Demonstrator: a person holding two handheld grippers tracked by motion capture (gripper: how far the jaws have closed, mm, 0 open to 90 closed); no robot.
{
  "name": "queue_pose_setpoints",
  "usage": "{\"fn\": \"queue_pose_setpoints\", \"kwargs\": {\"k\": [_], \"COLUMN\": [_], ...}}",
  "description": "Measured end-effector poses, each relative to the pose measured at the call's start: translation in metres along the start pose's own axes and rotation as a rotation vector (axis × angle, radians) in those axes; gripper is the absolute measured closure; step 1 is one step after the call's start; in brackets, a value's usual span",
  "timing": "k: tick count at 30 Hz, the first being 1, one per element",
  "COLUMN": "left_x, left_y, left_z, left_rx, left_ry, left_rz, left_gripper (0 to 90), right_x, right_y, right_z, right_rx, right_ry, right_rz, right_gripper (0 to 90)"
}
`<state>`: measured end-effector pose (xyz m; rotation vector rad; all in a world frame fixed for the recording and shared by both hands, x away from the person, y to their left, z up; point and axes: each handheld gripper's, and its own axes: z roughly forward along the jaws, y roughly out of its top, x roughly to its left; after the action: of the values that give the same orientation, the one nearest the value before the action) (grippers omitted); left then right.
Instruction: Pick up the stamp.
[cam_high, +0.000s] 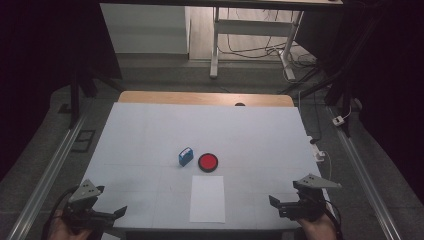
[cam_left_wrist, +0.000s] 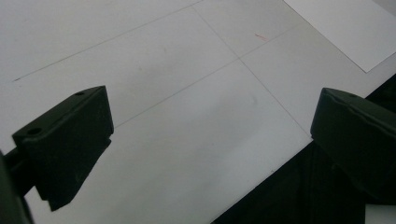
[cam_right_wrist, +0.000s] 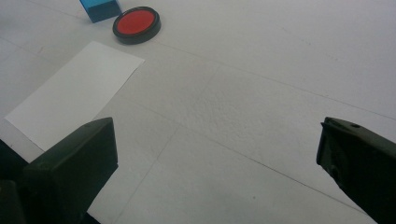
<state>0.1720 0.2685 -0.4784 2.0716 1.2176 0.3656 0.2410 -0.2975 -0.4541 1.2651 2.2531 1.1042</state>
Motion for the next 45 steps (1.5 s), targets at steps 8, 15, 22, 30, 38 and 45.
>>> {"fn": "queue_pose_setpoints", "kwargs": {"k": [8,15,22,30,38,45], "left_x": [-0.001,0.0,-0.003,-0.005,-0.007,-0.009], "left_y": [0.001,0.002,0.007,0.011,0.018,0.026], "left_z": [0.0,0.001,0.0,0.003,0.008,0.015], "left_rx": [0.004,0.018,0.005,-0.005,-0.019,-0.051], "left_ry": [0.002,0.002,0.001,-0.042,-0.076,-0.104], "left_rz": [-0.001,-0.011,0.002,-0.008,0.028,0.069], "left_gripper": [0.5,0.3,0.3,0.3,0.6,0.7], "right_x": [-0.001,0.001,0.0,0.001,0.0,0.001], "right_y": [-0.001,0.0,0.0,0.0,0.0,0.001], "right_z": [-0.001,0.001,0.001,0.001,0.001,0.003], "right_rx": [-0.003,0.006,0.006,0.013,0.016,0.025], "right_ry": [0.007,0.014,0.02,0.024,0.032,0.033], "right_rz": [0.002,-0.017,-0.012,-0.022,-0.021,-0.027], "right_gripper": [0.0,0.0,0.0,0.0,0.0,0.0]}}
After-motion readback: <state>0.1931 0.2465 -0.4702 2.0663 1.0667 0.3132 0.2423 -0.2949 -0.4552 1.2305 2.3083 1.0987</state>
